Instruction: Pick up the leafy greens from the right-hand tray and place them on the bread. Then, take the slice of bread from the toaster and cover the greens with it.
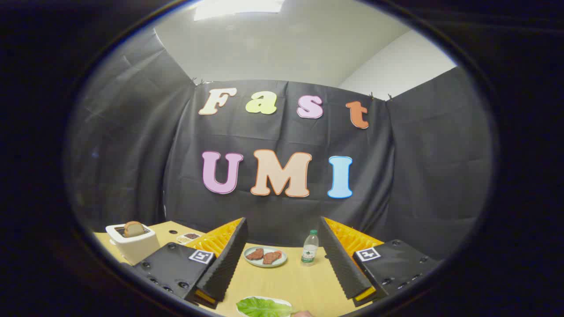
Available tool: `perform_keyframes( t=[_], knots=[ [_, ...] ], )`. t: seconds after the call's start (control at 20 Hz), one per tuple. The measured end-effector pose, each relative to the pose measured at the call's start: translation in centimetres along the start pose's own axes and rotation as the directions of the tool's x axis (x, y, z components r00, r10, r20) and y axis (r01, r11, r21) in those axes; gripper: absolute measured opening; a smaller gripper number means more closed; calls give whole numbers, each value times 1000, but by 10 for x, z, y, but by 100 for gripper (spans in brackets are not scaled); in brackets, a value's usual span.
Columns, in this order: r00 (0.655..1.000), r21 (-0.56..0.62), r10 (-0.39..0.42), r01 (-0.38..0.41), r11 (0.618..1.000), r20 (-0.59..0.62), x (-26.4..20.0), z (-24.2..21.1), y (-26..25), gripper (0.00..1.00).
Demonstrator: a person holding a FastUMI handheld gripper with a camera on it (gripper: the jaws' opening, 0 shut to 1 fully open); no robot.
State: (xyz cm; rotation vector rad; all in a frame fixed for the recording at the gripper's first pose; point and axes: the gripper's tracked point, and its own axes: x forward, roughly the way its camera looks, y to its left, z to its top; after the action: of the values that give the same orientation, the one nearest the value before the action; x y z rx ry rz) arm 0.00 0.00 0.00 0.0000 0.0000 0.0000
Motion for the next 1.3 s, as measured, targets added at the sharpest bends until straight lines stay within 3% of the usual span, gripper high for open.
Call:
perform_keyframes(
  t=[1.3],
  knots=[
    [997,33,64,-62,998,-43,2,-16,4,100]
  ],
)
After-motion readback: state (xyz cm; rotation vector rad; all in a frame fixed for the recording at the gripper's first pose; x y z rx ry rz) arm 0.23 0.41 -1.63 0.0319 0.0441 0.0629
